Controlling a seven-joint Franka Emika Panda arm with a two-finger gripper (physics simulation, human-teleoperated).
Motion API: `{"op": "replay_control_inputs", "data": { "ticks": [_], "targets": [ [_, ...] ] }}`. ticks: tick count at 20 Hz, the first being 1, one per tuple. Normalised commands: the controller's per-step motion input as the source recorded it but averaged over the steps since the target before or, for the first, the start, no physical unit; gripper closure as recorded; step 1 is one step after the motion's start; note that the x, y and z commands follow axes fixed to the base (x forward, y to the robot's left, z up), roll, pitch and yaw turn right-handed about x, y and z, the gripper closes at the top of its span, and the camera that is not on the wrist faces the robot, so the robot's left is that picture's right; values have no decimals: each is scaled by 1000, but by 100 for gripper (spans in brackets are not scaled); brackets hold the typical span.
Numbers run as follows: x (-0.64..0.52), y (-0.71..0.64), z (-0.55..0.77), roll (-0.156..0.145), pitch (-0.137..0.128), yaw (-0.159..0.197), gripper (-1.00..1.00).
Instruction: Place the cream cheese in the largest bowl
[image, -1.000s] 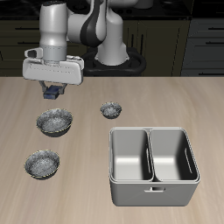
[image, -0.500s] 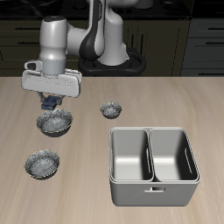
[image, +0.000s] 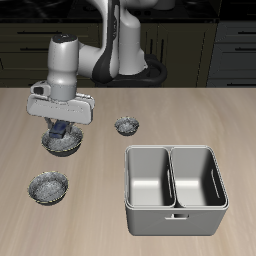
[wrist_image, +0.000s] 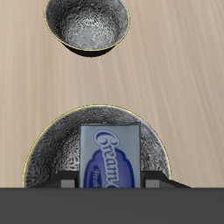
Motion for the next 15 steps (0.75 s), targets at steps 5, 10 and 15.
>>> {"op": "replay_control_inputs", "data": {
  "ticks": [5,10,15],
  "targets": [
    [36,-7,-166,-13,24,-6,-100],
    [11,3,-53,1,8,-2,-100],
    [-86,38,135,10,-18,-22,-100]
  ]
}}
